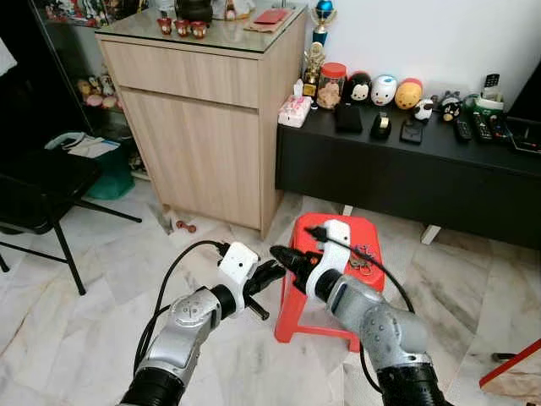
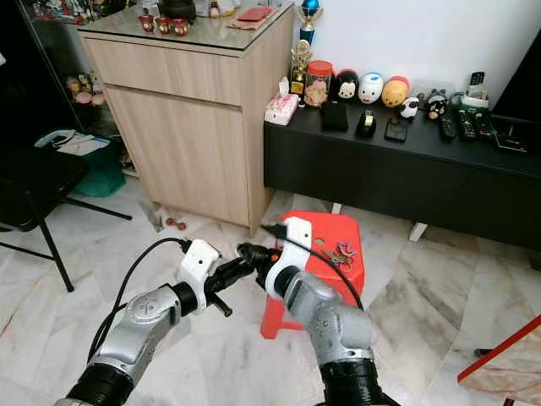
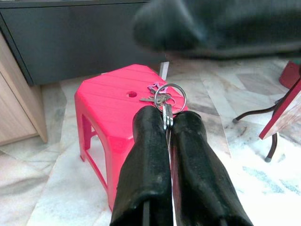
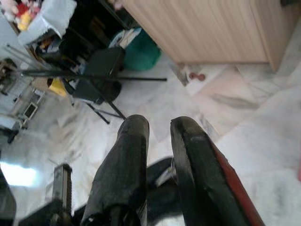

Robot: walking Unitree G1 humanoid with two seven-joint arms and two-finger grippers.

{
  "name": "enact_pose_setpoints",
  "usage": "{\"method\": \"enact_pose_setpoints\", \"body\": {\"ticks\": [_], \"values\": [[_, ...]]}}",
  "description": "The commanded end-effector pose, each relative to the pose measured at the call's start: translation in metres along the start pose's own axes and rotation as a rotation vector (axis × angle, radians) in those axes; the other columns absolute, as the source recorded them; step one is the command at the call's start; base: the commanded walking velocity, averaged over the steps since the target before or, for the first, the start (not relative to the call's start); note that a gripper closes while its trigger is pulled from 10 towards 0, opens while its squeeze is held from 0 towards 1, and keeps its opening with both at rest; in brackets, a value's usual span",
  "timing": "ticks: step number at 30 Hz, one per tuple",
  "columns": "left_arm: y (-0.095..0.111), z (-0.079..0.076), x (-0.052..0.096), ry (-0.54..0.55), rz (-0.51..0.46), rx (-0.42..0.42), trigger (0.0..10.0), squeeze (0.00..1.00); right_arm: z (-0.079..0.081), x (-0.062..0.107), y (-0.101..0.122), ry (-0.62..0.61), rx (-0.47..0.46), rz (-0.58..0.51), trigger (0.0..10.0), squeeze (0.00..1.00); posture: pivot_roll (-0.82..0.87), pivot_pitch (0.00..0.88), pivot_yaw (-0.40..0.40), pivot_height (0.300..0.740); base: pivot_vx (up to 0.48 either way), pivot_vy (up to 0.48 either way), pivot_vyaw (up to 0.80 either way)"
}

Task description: Hang keys on a hook

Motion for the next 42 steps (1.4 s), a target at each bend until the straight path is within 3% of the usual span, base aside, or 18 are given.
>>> {"method": "enact_pose_setpoints", "body": {"ticks": [1,7,11,15,17,19,20,21,24,26,29,30,31,32,36,38,40,42], "values": [[-0.003,-0.001,0.001,-0.010,0.018,0.002,0.0,0.00,0.010,-0.002,0.013,0.024,-0.016,-0.073,10.0,0.00,-0.01,0.000,-0.045,0.740,0.000,0.000,0.00],[-0.004,-0.001,0.001,-0.016,0.023,0.001,0.0,0.00,0.002,0.003,0.041,-0.022,-0.064,-0.233,10.0,0.00,-0.01,0.000,-0.043,0.740,0.000,0.000,0.00],[-0.004,-0.001,0.001,-0.018,0.024,0.002,0.0,0.00,-0.012,0.012,0.061,-0.077,-0.034,-0.322,10.0,0.00,-0.01,0.000,-0.042,0.740,0.000,0.000,0.00],[-0.004,0.000,0.001,-0.007,0.020,0.010,0.0,0.00,-0.048,0.028,0.076,-0.223,0.049,-0.347,10.0,0.00,-0.02,0.000,-0.038,0.740,0.000,0.000,0.00],[-0.004,0.001,0.001,0.002,0.017,0.020,0.0,0.00,-0.065,0.034,0.076,-0.301,0.141,-0.331,10.0,0.00,-0.02,0.000,-0.036,0.740,0.000,0.000,0.00],[-0.003,0.003,0.001,0.018,0.011,0.036,0.1,0.00,-0.093,0.045,0.073,-0.403,0.192,-0.309,10.0,0.00,-0.02,0.000,-0.035,0.740,0.000,0.000,0.00],[-0.003,0.005,0.001,0.033,0.008,0.043,2.2,0.00,-0.109,0.051,0.070,-0.458,0.173,-0.301,10.0,0.00,-0.02,0.000,-0.034,0.740,0.000,0.000,0.00],[-0.002,0.008,0.002,0.062,0.005,0.062,10.0,0.00,-0.135,0.061,0.059,-0.538,0.142,-0.271,10.0,0.00,-0.02,0.000,-0.032,0.740,0.000,0.000,0.00],[-0.003,0.015,0.005,0.106,0.002,0.096,10.0,0.00,-0.172,0.076,0.029,-0.656,0.137,-0.163,10.0,0.00,-0.02,0.000,-0.026,0.740,0.000,0.000,0.00],[-0.003,0.017,0.006,0.120,0.003,0.103,10.0,0.00,-0.181,0.080,0.019,-0.685,0.127,-0.135,10.0,0.00,-0.02,0.000,-0.025,0.740,0.000,0.000,0.00],[-0.006,0.025,0.010,0.172,0.012,0.115,10.0,0.00,-0.197,0.087,-0.014,-0.745,0.164,0.001,10.0,0.00,-0.02,0.000,-0.015,0.740,0.000,0.000,0.00],[-0.011,0.035,0.018,0.238,0.032,0.134,10.0,0.00,-0.205,0.092,-0.043,-0.771,0.191,0.118,10.0,0.00,-0.01,0.000,-0.014,0.740,0.000,0.000,0.00],[-0.011,0.035,0.018,0.238,0.032,0.134,10.0,0.00,-0.205,0.092,-0.043,-0.771,0.191,0.118,10.0,0.00,-0.01,0.000,-0.014,0.740,0.000,0.000,0.00],[-0.017,0.045,0.026,0.297,0.057,0.143,10.0,0.00,-0.207,0.095,-0.064,-0.762,0.212,0.192,10.0,0.00,-0.01,0.000,-0.016,0.740,0.000,0.000,0.00],[-0.033,0.065,0.046,0.430,0.136,0.149,10.0,0.00,-0.212,0.104,-0.099,-0.756,0.256,0.328,10.0,0.00,0.00,0.000,-0.017,0.740,0.000,0.000,0.00],[-0.055,0.075,0.064,0.533,0.213,0.177,10.0,0.00,-0.215,0.115,-0.122,-0.736,0.361,0.481,10.0,0.00,0.01,0.000,-0.024,0.740,0.000,0.000,0.00],[-0.064,0.076,0.070,0.563,0.242,0.206,10.0,0.00,-0.216,0.118,-0.126,-0.735,0.388,0.507,10.0,0.00,0.01,0.000,-0.023,0.740,0.000,0.000,0.00],[-0.081,0.073,0.081,0.589,0.317,0.214,10.0,0.00,-0.221,0.126,-0.127,-0.783,0.334,0.487,10.0,0.00,0.01,0.000,-0.019,0.740,0.000,0.000,0.00]]}}
Point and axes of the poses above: a point about 5 cm out from each wrist's last joint towards the gripper, its own x axis pointing back from the gripper into the wrist, its own y axis along the axis of the wrist's last joint, z = x × y, the point moved 1 cm from there along -x, pointing out of the wrist towards the gripper, and after that the axes turned 13 degrees about -x, right-handed, at the moved point
